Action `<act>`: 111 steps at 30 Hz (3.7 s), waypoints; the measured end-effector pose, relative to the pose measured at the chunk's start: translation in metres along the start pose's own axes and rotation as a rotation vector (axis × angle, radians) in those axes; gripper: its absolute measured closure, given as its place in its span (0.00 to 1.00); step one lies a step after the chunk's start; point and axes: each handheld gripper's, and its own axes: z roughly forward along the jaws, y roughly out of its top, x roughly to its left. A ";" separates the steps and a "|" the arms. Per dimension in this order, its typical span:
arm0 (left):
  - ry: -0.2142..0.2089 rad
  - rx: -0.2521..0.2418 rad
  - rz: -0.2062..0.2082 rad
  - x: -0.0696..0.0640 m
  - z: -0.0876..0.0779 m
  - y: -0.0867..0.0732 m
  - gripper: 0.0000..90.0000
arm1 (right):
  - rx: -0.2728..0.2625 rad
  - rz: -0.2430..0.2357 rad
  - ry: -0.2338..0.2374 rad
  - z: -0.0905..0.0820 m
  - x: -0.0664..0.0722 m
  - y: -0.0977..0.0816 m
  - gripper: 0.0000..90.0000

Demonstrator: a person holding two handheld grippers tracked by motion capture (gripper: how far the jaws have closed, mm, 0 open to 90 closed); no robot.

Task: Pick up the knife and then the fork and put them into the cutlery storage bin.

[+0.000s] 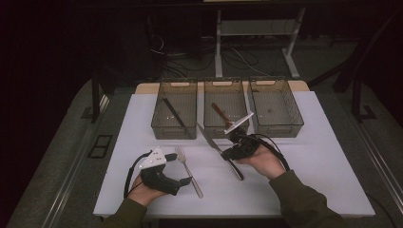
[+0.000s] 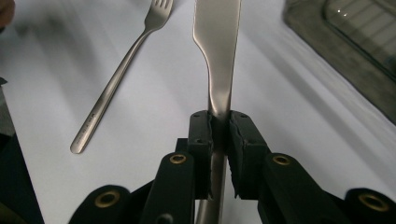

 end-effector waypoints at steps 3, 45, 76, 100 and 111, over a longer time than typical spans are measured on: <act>-0.002 -0.003 -0.001 0.000 0.000 0.000 0.00 | -0.047 0.023 0.008 -0.009 -0.005 -0.006 0.88; -0.010 -0.003 -0.012 0.001 0.003 0.000 0.00 | -0.493 0.194 -0.236 -0.143 -0.110 -0.026 0.87; -0.020 -0.008 -0.010 -0.001 0.001 0.000 0.00 | -0.275 0.228 -0.420 -0.112 -0.188 -0.016 0.87; -0.024 -0.002 -0.007 -0.001 0.002 0.000 0.00 | -0.027 0.196 -0.430 -0.078 -0.205 -0.029 0.87; -0.025 -0.001 -0.004 -0.001 0.002 0.000 0.00 | -0.023 0.219 -0.426 -0.068 -0.206 -0.025 0.78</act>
